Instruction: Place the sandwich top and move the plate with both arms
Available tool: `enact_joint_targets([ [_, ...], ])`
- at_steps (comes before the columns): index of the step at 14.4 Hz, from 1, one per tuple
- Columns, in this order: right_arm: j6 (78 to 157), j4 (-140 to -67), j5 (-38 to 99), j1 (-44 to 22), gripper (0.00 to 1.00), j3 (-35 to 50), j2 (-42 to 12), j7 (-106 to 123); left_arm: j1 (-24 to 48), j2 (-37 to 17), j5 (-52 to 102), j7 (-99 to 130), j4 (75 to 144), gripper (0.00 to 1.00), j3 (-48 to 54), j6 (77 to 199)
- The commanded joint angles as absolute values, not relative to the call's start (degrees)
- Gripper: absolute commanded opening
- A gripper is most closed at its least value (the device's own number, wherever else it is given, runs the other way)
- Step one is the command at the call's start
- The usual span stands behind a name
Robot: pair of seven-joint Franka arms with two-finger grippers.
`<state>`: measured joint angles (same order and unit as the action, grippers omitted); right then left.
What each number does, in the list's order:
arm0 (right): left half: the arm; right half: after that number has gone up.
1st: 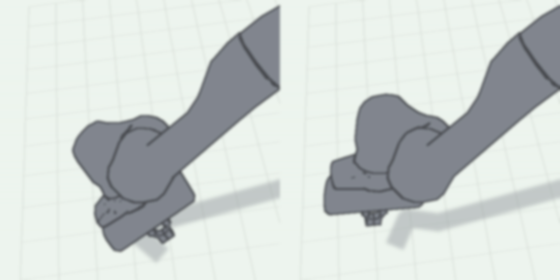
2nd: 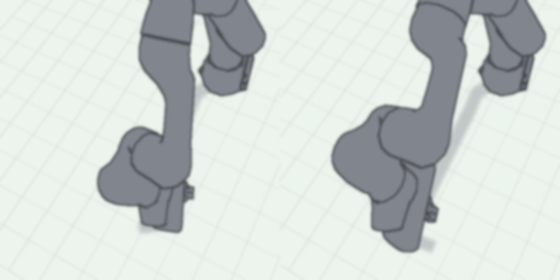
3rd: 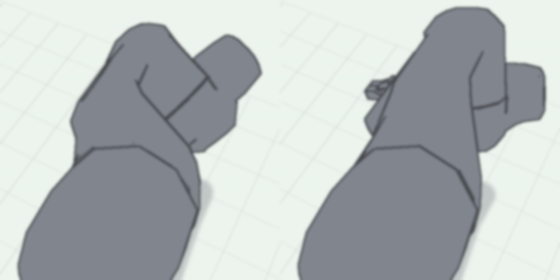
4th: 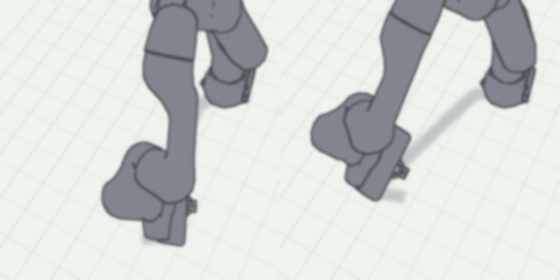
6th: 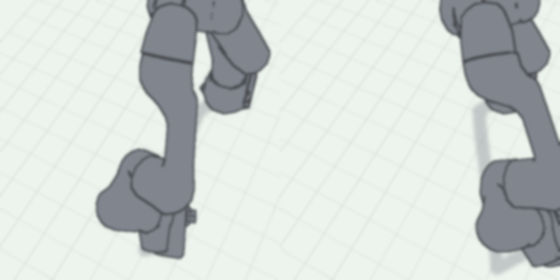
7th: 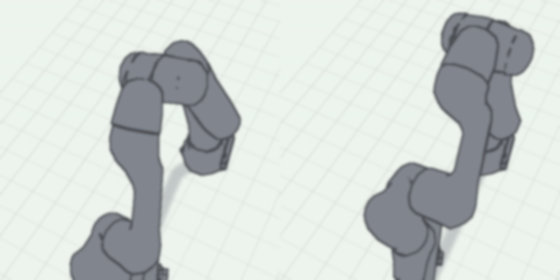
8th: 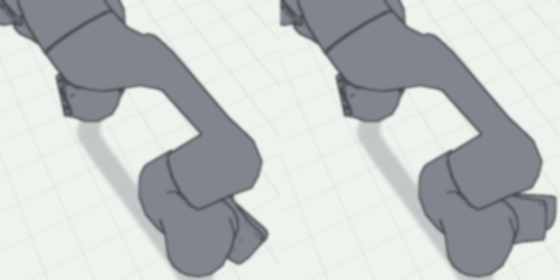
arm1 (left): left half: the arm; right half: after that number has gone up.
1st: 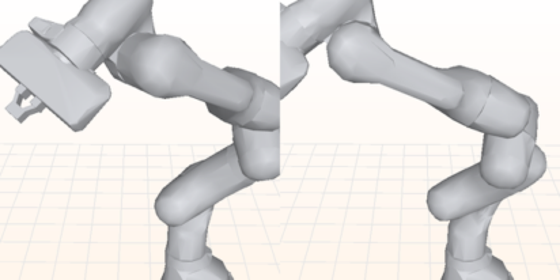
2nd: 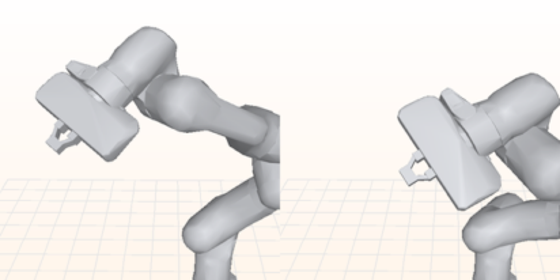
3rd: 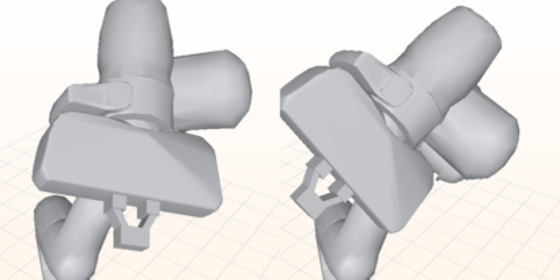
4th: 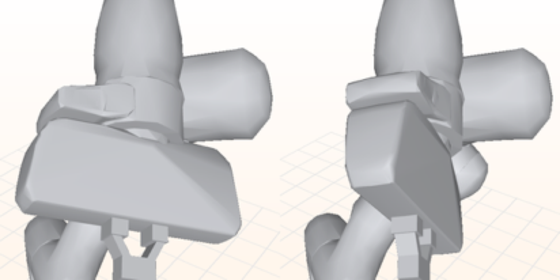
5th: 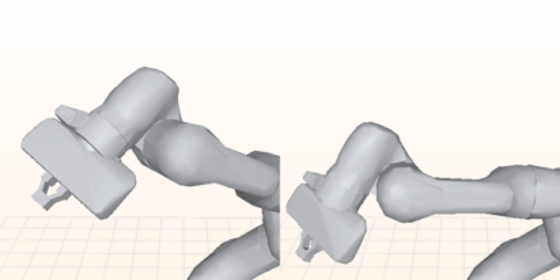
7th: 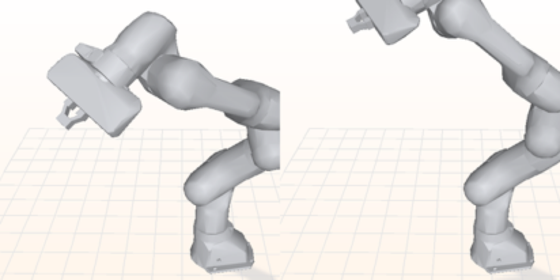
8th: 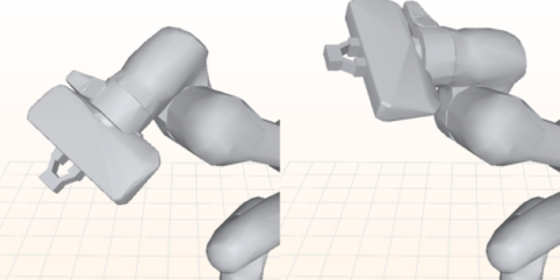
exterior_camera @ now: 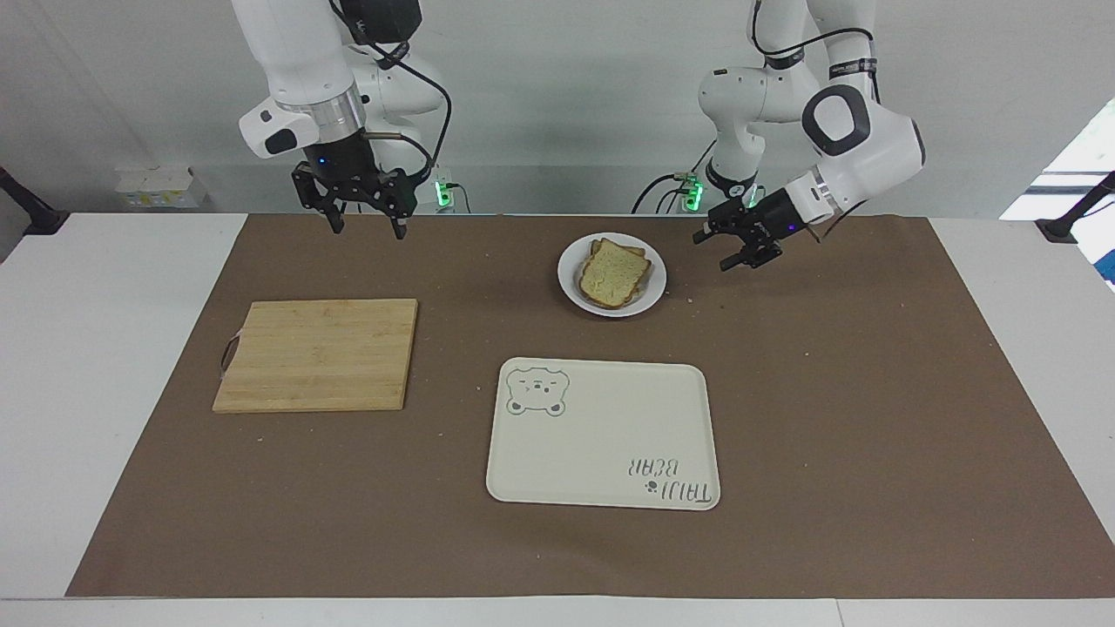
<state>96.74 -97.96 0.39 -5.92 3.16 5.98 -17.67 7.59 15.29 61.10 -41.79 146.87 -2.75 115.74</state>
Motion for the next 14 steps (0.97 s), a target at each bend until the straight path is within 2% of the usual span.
enact_joint_targets([
  [1, 93.8, -93.2, -0.8, -4.4, 1.0, 3.6, 3.4, -12.3, 7.0, 12.1, 66.4, -48.0, 149.1, 0.9, -2.6, 116.5],
  [3, 92.2, -92.4, -1.7, -4.1, 1.0, 3.6, 3.1, -8.2, 7.7, 9.4, 70.1, -50.3, 149.4, 0.81, -2.6, 116.4],
  [8, 91.2, -92.3, -2.4, -4.1, 1.0, 3.7, 2.9, -6.8, 7.9, 1.8, 76.7, -62.5, 150.7, 0.7, -2.5, 115.5],
  [10, 90.8, -92.7, -2.5, -4.4, 1.0, 3.7, 3.3, -8.0, 8.5, 0.3, 81.9, -66.1, 152.7, 0.68, -2.5, 115.4],
  [14, 90.8, -92.4, -0.4, -1.5, 1.0, 3.7, 3.3, -9.6, 9.9, 0.4, 83.0, -66.9, 153.6, 0.58, -2.5, 115.3],
])
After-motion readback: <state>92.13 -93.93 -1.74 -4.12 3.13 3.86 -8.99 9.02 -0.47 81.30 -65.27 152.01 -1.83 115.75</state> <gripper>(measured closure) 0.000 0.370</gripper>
